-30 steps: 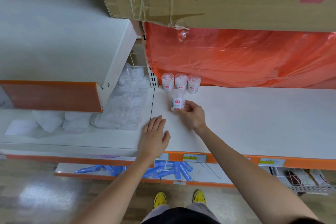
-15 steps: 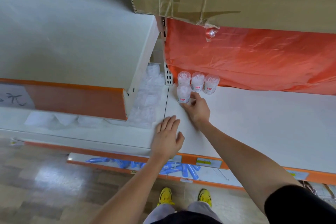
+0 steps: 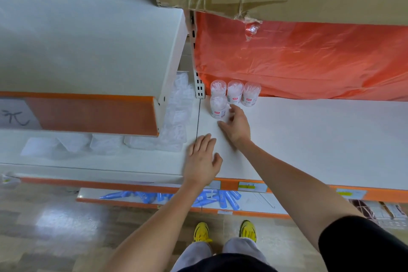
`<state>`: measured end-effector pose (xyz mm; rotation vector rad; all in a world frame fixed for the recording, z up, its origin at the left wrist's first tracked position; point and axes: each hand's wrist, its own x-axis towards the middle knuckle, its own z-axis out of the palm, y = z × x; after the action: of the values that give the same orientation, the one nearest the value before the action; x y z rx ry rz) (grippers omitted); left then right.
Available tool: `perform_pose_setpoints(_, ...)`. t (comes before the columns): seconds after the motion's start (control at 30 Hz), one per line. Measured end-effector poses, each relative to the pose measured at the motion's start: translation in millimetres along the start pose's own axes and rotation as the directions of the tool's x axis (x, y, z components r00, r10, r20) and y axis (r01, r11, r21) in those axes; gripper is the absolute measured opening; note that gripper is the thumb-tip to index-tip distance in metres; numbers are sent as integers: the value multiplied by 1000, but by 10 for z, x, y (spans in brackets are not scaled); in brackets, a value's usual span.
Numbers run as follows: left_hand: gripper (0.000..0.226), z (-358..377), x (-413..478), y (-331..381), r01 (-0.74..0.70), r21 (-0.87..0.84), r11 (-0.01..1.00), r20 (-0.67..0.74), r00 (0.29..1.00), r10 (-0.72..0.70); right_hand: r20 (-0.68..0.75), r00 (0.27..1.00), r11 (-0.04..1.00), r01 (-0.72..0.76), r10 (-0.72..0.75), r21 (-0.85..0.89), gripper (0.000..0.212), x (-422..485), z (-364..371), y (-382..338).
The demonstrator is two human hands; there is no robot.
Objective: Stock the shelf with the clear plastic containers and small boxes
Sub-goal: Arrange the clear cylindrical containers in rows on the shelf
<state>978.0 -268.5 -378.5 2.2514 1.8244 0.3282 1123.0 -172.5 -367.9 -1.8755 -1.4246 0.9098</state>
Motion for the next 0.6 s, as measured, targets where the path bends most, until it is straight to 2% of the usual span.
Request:
perform_pose_setpoints(0.1,56,-22,-3,6,-8,1,1000,5,1000,8,-1,1000,998,-24,24,51,71,-183,-26,31)
perform_pose_setpoints(0.2,55,-34,-4,2,-24,-17,1000,-7,1000,24,-62,998,997,-20,24,71,66,-432,-39,76)
perform_pose_setpoints(0.43,49,-97,-64,-39,-23,-138,990,8,1000,25,-163,987,1000,16,-13,12,52,-964,-44,111)
perform_pose_setpoints(0.6,46,-299,-235,-114,-99,-158,983,41,993,106,-179,981,997,80,-80,-6,44,-1249,3,29)
